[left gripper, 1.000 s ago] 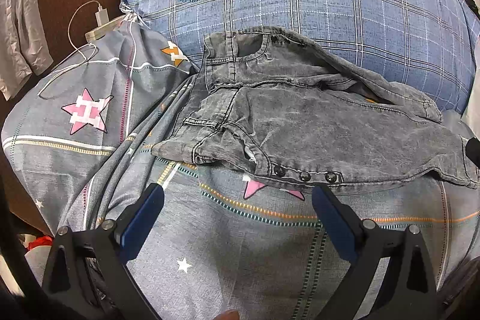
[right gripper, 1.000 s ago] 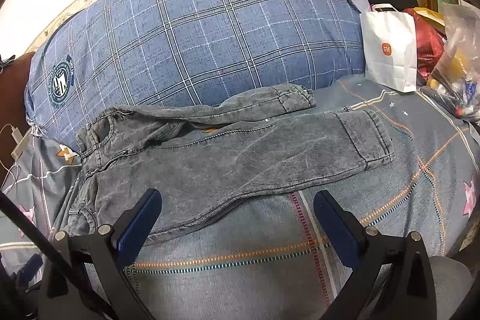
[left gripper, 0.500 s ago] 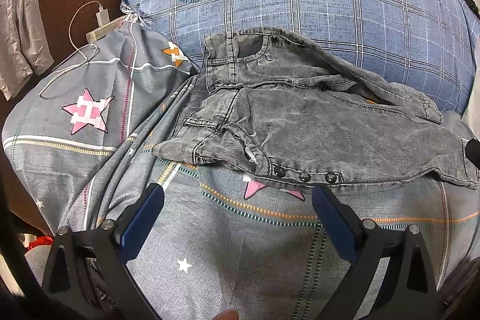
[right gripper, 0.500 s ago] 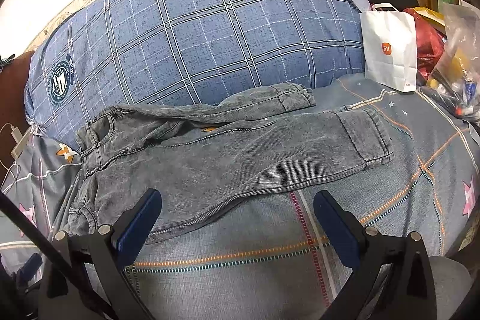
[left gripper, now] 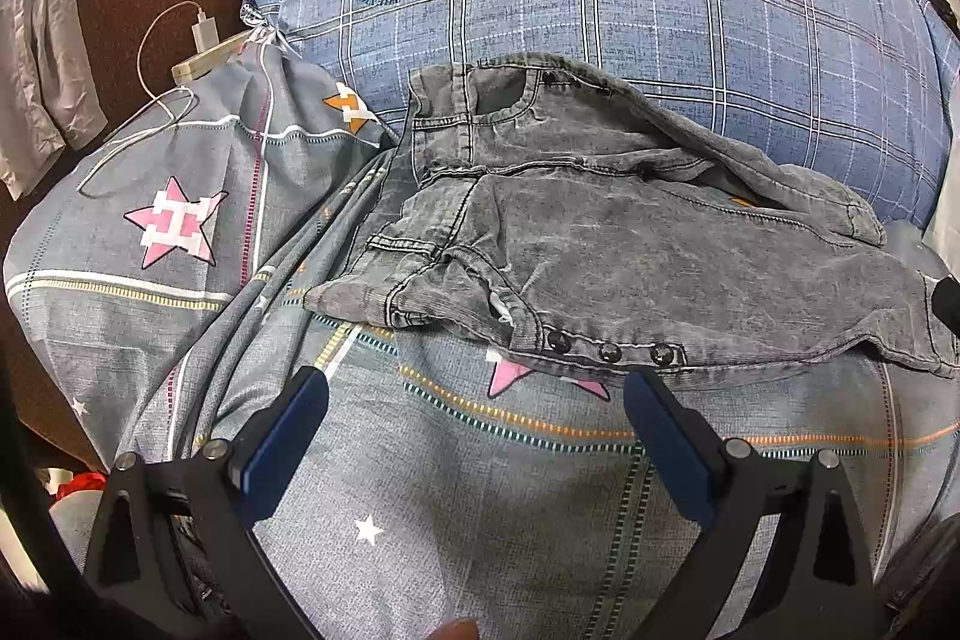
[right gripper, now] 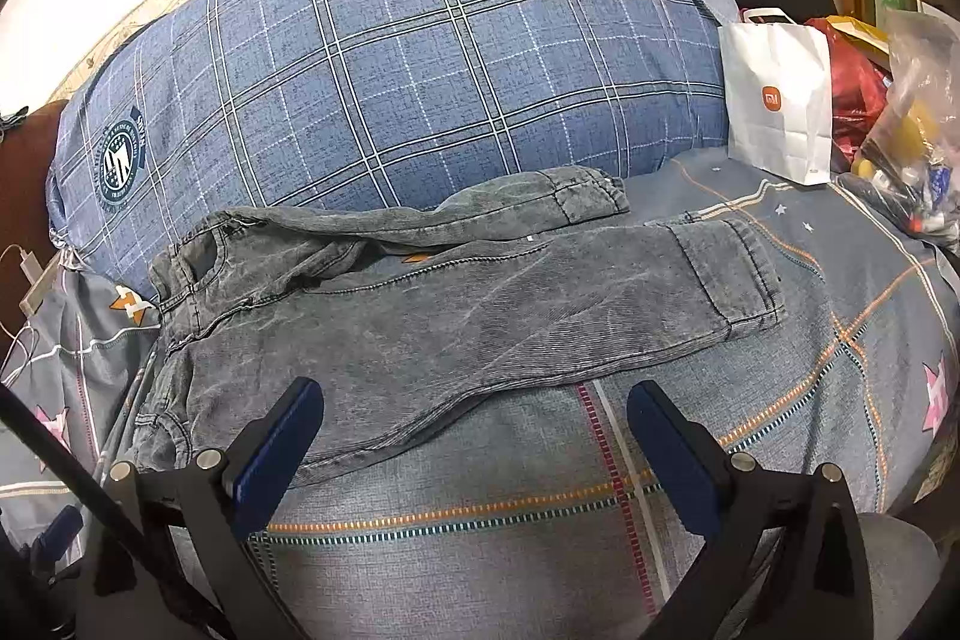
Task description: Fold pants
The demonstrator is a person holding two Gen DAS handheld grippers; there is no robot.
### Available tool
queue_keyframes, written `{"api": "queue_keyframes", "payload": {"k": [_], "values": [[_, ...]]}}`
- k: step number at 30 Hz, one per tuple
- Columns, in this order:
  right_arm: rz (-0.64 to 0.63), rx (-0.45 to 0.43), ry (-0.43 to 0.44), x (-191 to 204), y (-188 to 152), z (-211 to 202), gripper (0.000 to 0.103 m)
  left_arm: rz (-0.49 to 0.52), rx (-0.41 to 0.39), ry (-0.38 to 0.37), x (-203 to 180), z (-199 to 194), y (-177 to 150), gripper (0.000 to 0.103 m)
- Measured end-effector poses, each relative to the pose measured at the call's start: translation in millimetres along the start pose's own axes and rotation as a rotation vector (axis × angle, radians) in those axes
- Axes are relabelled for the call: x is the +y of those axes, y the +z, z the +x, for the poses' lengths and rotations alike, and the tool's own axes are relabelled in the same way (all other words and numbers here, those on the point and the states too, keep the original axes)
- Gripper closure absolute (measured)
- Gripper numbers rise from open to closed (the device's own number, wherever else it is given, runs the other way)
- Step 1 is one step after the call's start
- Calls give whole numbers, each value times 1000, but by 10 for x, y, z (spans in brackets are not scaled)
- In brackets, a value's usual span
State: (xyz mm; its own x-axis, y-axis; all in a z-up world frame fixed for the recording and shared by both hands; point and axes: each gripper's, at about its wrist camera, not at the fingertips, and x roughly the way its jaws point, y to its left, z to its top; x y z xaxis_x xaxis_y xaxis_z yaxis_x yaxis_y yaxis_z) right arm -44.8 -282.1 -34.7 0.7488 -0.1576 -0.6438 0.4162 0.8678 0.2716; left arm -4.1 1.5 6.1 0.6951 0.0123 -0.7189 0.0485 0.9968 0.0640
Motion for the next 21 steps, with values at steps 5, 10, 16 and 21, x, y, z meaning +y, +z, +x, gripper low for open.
{"api": "queue_keyframes", "payload": {"k": [5, 10, 16, 21], "values": [[2, 2, -1, -19, -3, 3, 0, -2, -1, 0, 1, 3, -3, 4], [2, 7, 3, -30, 1, 12, 2, -3, 0, 0, 1, 6, -6, 4], [-6, 23, 6, -30, -11, 50, 10, -2, 2, -1, 3, 12, -10, 4], [23, 71, 12, -105, -25, 160, 19, -53, 80, -79, 119, 177, -8, 4]]}}
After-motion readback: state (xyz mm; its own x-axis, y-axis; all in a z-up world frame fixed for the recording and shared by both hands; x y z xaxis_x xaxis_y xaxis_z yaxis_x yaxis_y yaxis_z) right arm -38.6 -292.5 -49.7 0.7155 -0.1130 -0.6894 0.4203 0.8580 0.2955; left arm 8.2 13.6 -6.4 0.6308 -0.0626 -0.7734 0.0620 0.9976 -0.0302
